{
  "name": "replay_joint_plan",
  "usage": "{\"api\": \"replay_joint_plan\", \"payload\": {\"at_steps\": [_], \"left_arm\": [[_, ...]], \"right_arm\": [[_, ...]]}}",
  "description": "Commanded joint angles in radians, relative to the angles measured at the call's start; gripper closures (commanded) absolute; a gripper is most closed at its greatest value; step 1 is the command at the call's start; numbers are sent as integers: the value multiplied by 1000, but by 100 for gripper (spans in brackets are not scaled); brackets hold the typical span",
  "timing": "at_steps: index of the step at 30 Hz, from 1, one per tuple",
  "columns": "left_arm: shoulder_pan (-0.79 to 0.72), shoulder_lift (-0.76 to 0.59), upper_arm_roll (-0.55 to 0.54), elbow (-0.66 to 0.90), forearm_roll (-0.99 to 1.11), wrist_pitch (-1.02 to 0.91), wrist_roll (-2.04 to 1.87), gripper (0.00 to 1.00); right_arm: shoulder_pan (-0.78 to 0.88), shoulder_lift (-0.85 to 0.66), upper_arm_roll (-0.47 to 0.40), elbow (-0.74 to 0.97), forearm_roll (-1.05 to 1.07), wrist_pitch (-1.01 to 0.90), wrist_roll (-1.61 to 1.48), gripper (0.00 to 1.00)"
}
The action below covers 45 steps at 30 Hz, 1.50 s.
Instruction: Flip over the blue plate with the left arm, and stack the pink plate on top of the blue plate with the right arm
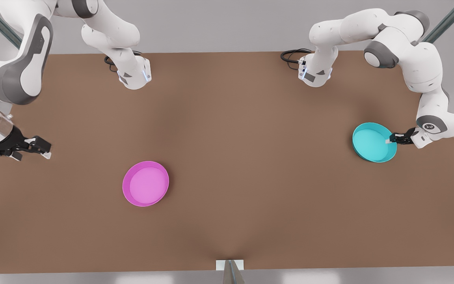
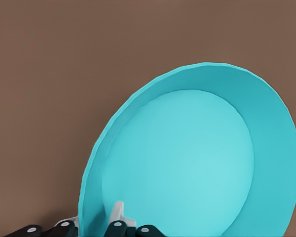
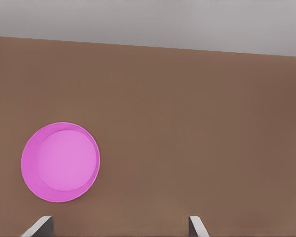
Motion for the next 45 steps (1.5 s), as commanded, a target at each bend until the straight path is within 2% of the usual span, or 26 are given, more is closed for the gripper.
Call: {"api": "replay_joint_plan", "payload": {"at_steps": [1,7,25,45], "left_arm": [[0,0,0,0,0,0,-1,70],[-2,0,0,0,0,0,-1,78],[-6,-6,2,34,3,-61,-13,79],[-18,-14,2,64,3,-107,-22,79]], "right_arm": [[-5,0,0,0,1,0,0,0],[-1,-8,0,2,-7,0,-7,0],[4,2,0,-5,-7,38,-9,0],[-1,-31,-2,2,-4,-51,2,0]]}}
